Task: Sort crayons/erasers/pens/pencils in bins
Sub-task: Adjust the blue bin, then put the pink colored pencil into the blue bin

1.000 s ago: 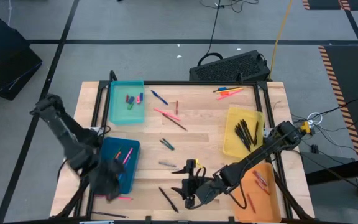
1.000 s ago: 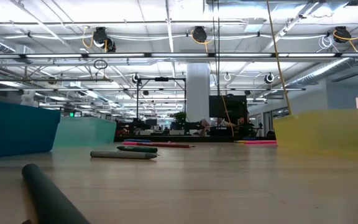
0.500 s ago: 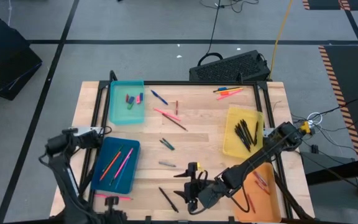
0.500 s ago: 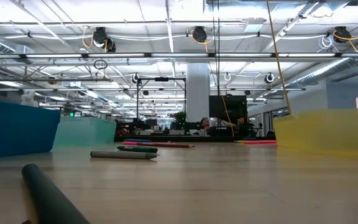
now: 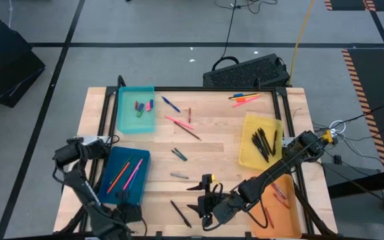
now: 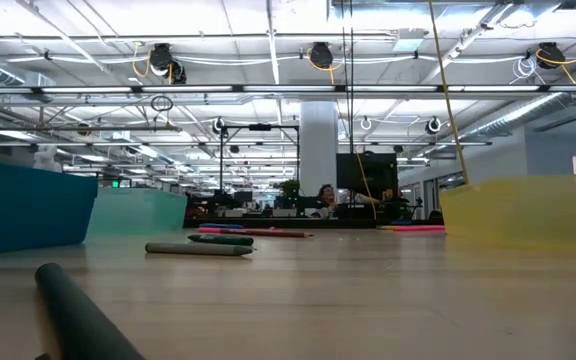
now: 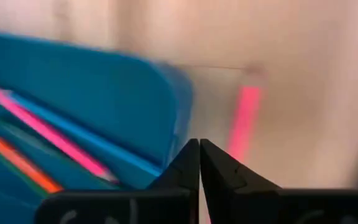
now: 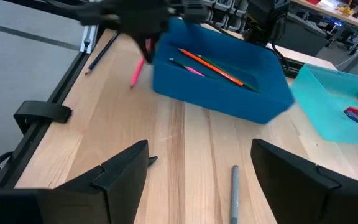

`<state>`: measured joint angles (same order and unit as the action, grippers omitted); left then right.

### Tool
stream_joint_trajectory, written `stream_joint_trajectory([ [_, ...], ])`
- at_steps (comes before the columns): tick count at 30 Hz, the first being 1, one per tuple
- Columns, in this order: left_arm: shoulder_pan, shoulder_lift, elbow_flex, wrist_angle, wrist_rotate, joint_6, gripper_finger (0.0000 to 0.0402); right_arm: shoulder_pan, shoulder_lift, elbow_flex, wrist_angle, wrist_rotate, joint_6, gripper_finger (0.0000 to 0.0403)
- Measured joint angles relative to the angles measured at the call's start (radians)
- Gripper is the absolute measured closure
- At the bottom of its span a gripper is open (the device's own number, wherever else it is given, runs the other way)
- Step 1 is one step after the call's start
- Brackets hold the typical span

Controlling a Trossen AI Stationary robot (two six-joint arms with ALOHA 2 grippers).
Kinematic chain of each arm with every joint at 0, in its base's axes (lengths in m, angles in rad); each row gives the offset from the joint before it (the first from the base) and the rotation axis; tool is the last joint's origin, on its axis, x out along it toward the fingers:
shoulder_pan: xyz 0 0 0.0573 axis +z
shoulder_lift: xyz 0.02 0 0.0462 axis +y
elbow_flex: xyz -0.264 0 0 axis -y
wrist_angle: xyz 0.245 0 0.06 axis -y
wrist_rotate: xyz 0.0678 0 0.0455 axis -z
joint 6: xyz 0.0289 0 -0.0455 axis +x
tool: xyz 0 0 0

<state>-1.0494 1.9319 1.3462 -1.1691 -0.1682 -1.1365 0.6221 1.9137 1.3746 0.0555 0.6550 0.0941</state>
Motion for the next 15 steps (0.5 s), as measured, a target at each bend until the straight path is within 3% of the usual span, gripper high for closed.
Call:
stream_joint_trajectory([
  [6,0.072,-0.106,-0.084,-0.089,-0.087,0.031,0.0383,0.0,0.0,0.0,-0.014,-0.002,-0.001,0.0128],
  [11,0.037,-0.176,-0.094,0.107,-0.039,0.026,0.032,0.012,0.0,0.0,-0.024,-0.002,0.013,0.0128],
  [15,-0.052,-0.164,-0.093,0.258,-0.093,0.012,0.0262,0.023,0.0,0.0,-0.027,-0.002,0.015,0.0128],
])
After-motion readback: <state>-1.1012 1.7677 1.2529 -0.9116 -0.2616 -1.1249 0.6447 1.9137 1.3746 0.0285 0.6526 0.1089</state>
